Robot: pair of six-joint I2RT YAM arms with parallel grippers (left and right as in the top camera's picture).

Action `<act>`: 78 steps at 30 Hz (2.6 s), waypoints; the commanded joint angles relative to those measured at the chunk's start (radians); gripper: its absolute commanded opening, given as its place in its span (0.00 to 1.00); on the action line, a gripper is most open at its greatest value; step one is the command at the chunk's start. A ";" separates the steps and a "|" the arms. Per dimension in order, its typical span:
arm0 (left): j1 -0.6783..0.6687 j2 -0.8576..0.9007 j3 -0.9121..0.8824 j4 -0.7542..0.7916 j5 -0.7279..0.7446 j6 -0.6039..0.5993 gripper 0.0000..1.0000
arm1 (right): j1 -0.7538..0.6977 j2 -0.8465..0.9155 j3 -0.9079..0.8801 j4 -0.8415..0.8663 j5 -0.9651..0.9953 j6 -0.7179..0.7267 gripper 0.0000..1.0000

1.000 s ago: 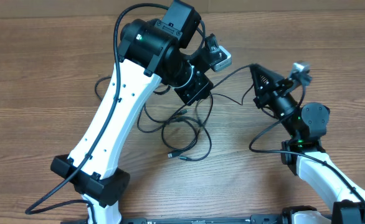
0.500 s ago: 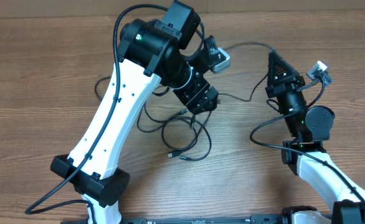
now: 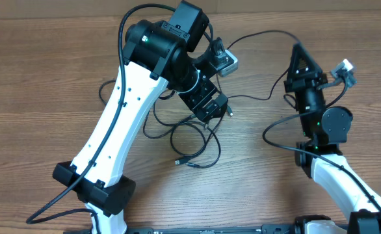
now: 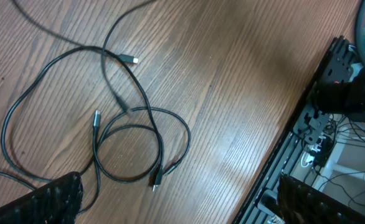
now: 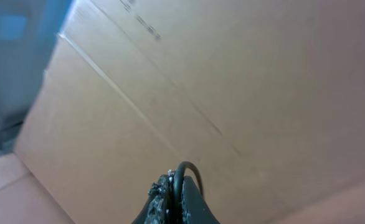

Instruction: Untangle cables

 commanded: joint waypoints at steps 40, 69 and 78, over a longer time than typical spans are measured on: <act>0.001 0.008 0.002 0.009 -0.037 -0.002 1.00 | 0.083 0.060 0.244 0.032 -0.046 0.332 0.04; 0.001 0.008 0.002 0.009 -0.037 -0.002 1.00 | 0.104 0.085 0.293 0.454 0.116 0.478 0.04; 0.001 0.008 0.002 0.009 -0.037 -0.003 0.99 | 0.105 0.085 0.295 0.355 -0.042 0.405 0.04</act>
